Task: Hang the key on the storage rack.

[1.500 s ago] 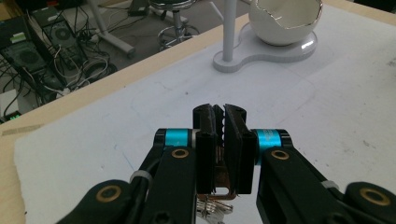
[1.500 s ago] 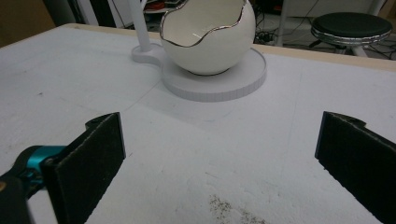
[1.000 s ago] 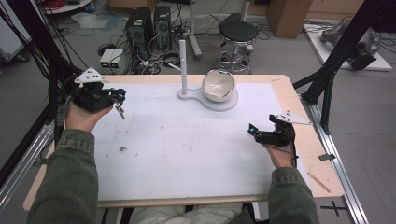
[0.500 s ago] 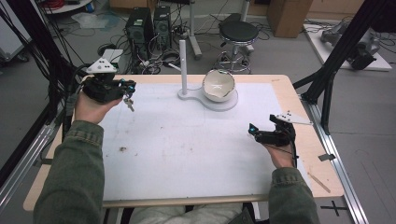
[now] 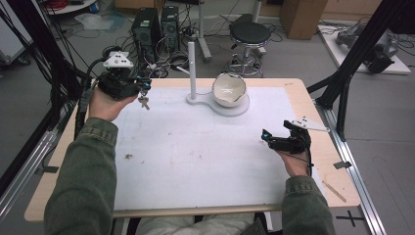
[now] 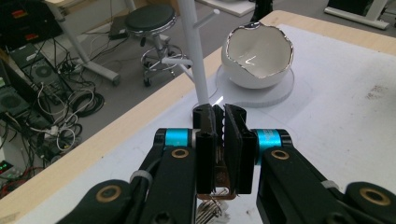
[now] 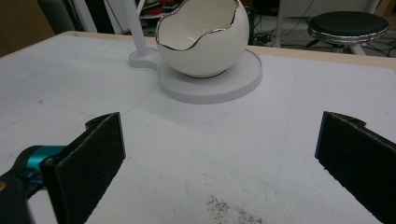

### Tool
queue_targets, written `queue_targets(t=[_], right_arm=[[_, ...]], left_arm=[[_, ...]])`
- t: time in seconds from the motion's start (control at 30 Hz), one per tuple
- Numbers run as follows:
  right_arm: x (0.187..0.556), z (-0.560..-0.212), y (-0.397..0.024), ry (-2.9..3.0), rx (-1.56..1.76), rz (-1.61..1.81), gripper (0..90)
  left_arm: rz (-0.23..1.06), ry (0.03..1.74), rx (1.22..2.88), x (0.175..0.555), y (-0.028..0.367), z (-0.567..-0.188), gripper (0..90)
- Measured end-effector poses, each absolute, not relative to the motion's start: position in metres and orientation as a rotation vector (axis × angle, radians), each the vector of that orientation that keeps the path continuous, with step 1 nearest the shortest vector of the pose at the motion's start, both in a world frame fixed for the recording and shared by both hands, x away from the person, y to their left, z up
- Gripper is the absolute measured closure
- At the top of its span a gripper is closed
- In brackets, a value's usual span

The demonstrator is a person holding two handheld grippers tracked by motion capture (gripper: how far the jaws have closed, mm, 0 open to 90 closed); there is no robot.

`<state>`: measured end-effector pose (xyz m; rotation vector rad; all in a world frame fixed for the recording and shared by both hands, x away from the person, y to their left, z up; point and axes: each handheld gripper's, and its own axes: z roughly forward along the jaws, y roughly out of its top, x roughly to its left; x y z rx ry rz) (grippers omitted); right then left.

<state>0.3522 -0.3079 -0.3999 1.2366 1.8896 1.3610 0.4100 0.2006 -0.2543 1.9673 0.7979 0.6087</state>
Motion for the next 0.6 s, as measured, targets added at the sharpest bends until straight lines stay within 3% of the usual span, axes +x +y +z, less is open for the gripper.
queue_targets(t=[0.6], right_arm=[[0.35, -0.399, -0.31, 1.882, 1.239, 1.392, 0.5]], left_arm=[[0.614, 0.703, 1.998, 0.436, 0.15, -0.23, 82.9]])
